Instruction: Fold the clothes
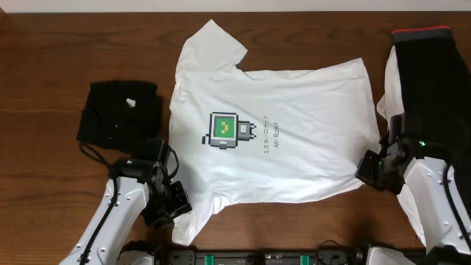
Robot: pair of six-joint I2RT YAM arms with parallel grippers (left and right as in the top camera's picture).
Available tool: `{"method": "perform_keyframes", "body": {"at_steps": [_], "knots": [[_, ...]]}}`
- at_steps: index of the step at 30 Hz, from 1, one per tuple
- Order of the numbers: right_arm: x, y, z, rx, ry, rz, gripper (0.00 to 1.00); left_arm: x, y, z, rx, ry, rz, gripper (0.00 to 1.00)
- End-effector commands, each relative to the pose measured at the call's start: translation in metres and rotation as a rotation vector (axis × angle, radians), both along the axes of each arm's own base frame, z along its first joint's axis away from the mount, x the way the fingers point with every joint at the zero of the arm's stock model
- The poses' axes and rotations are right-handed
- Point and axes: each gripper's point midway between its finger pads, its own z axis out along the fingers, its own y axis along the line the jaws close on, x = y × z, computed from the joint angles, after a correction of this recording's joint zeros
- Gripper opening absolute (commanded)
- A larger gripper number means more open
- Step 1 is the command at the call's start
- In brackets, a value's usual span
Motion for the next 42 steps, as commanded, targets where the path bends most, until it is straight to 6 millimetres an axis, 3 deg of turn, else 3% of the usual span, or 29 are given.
{"method": "perform_keyframes", "body": {"at_steps": [1,9,14,21,28,29,31,34,38,42], "knots": [[0.004,0.001,0.005,0.017,-0.024,0.018,0.01,0.0,-0.004,0.003,-0.025,-0.007,-0.018,0.6],[0.005,0.001,0.005,0.017,-0.026,0.018,0.01,-0.004,0.0,-0.003,-0.006,0.004,-0.014,0.63],[0.007,0.001,0.006,0.015,-0.034,0.017,0.01,-0.015,-0.006,-0.004,-0.022,0.035,-0.046,0.56],[0.011,0.0,0.006,0.014,-0.049,-0.001,0.01,-0.009,-0.021,-0.021,-0.018,0.001,-0.098,0.52],[0.011,0.0,0.006,0.014,-0.049,-0.001,0.01,-0.016,-0.023,-0.038,0.019,0.095,-0.117,0.53],[0.011,0.0,0.006,0.014,-0.049,-0.001,0.01,-0.017,-0.023,-0.04,0.022,0.106,-0.117,0.51],[0.011,0.0,0.006,0.014,-0.049,-0.001,0.01,-0.019,-0.022,-0.042,0.028,0.126,-0.117,0.38],[0.011,0.0,0.006,0.014,-0.049,-0.002,0.01,-0.021,-0.024,-0.042,0.014,0.146,-0.113,0.06],[0.011,0.0,0.006,0.014,-0.049,-0.008,0.01,-0.014,-0.031,-0.027,-0.017,0.133,-0.115,0.06],[0.013,0.001,0.006,0.021,-0.057,-0.003,0.01,0.004,-0.038,0.002,-0.046,0.064,-0.165,0.06]]}}
